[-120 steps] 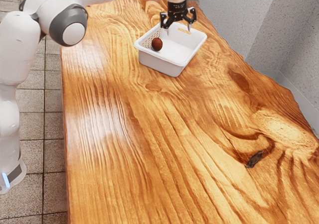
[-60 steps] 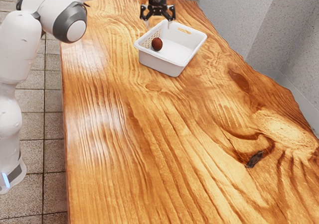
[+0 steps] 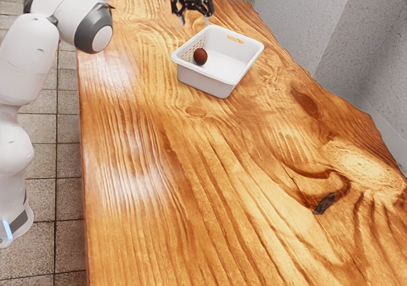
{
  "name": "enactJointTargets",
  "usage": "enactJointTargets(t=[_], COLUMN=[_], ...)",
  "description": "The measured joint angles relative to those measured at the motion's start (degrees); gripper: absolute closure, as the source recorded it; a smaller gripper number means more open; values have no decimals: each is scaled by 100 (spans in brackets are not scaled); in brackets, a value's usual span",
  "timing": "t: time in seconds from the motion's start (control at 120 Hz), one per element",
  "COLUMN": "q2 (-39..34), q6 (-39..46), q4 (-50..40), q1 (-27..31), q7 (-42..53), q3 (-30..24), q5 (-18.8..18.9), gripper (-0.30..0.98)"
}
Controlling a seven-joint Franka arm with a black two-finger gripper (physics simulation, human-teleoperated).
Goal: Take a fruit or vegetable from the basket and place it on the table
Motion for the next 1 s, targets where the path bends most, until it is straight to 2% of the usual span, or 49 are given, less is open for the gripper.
enactJointTargets(t=[0.442, 1.0], q2=[4, 4], q6=[230, 294], q4=[21, 21], q1=[68, 72], q7=[935, 1470], q3=[8, 8], q5=[-101, -101], gripper=[0, 0])
